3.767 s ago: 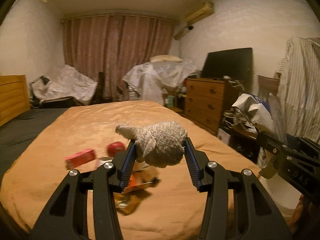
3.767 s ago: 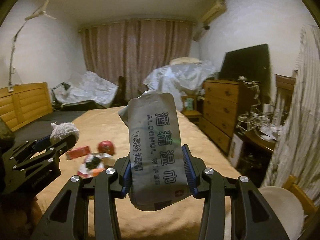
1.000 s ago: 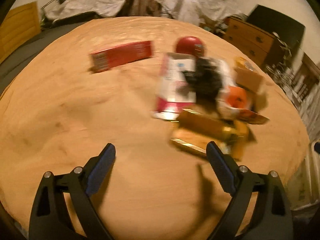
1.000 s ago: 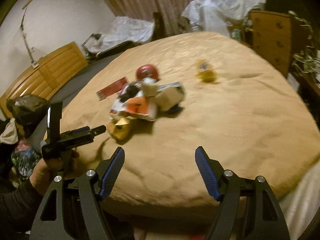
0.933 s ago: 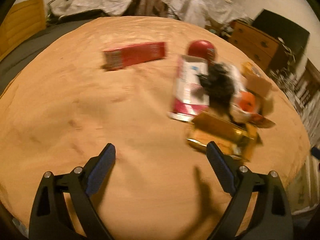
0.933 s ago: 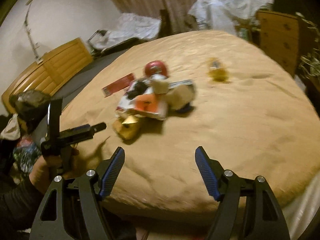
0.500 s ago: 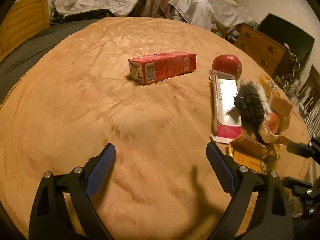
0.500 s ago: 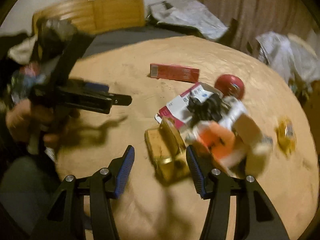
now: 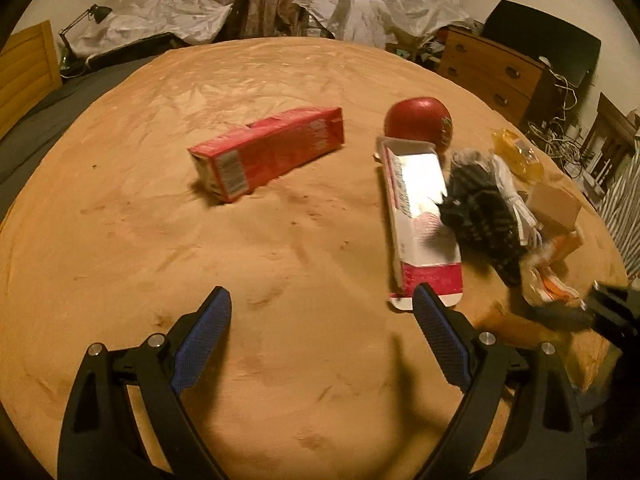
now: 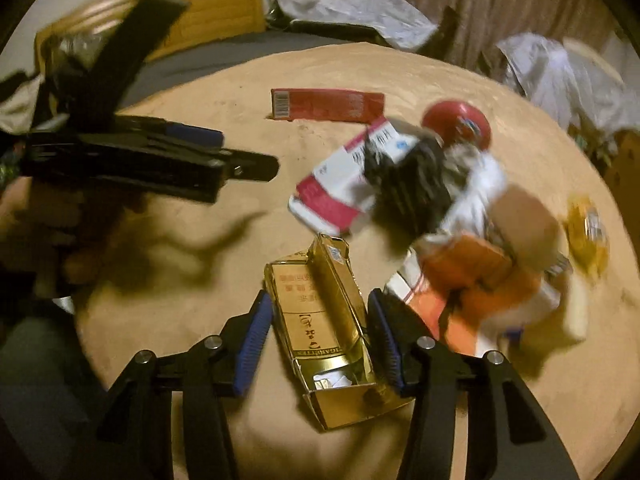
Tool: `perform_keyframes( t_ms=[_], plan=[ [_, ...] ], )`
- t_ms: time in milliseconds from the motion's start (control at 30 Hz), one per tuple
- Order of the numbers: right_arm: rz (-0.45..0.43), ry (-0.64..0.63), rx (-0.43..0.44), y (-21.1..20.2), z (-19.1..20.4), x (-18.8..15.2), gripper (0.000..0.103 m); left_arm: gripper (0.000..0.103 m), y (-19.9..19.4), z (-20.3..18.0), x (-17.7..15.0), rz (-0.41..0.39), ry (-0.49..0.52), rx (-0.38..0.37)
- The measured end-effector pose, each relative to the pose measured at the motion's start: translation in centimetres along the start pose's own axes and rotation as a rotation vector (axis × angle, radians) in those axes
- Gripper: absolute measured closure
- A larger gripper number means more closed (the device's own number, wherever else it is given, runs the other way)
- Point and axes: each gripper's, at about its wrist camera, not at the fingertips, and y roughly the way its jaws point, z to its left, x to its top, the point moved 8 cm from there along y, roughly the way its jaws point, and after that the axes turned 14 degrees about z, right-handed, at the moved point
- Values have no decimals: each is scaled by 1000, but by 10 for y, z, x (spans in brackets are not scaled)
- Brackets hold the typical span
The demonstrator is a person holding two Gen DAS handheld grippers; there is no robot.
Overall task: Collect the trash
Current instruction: 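Move both tools back to the pile and grasp the gold cigarette box with the right tool, then grasp the black cloth with the left tool while the right tool holds the gold box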
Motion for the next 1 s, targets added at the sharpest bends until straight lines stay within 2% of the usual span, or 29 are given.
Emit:
perform_keyframes(
  t_ms=[133,333,500,667,767,833,933,1000],
  plan=[
    [-34,72,86,-15,-9,-26,51,14,2,-18,-6,2,15,-25],
    [-84,156,276,-41,-23,-60,51,14,-3,-50,-20,-6,82,-33],
    [-113,185,385,-60,-26,-80,52,14,-5,-65,-25,-10,107,-44],
    [-184,248,413,-92,-42,-96,52,14,-15,-98,-29,-51,213,-87],
    [-218,299,382,-110,-60,-112,52,14,-20,-122,-29,-70,288,-99],
    [-227,350,341,-117,-77,-123,52,15,-18,-133,-21,-77,293,-96],
    [-226,417,293,-116,-95,-130,52,30,-9,-144,-9,-59,276,-106],
    [-230,442,279,-116,-100,-132,52,31,-5,-143,-3,-53,242,-106]
  ],
)
